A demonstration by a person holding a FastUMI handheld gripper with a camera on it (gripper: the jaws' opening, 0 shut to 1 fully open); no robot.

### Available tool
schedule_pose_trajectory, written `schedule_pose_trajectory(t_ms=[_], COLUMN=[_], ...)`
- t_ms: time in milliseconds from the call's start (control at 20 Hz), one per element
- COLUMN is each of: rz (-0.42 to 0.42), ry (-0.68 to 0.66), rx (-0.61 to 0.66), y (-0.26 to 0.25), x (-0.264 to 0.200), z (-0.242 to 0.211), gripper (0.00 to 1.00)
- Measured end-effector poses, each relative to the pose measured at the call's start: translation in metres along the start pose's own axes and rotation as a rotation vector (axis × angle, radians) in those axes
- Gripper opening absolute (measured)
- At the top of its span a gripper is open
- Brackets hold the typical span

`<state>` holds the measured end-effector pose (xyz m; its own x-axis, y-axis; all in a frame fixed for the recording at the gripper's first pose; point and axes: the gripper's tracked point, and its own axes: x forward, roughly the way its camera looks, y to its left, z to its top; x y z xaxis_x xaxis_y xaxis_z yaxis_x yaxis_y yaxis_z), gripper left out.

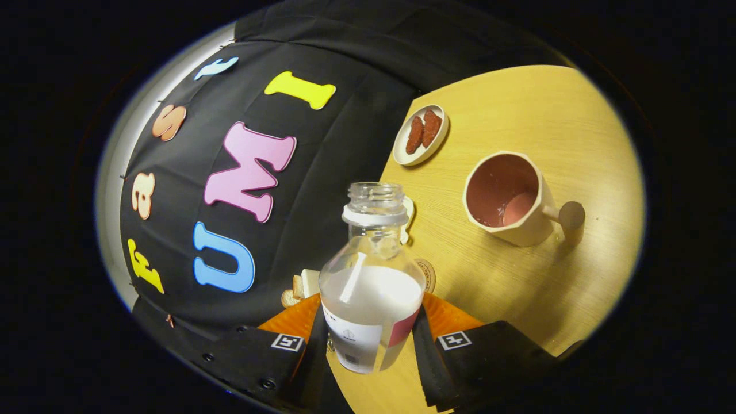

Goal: Take the bottle from table, then pour the juice into the cup, finally place the bottle on the coaster

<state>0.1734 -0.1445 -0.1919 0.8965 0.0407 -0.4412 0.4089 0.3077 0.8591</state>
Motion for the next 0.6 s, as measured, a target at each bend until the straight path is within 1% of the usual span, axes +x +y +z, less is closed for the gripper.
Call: schedule_pose_trajectory(t_ms=[300, 600], rz=[-0.027, -0.065], ry=[0.021, 0.011], rx=[0.258, 0.459], y=[-0.008, -0.02], x=[0.007, 0.016], z=[0.014, 0.028], gripper=[0.69, 0.69])
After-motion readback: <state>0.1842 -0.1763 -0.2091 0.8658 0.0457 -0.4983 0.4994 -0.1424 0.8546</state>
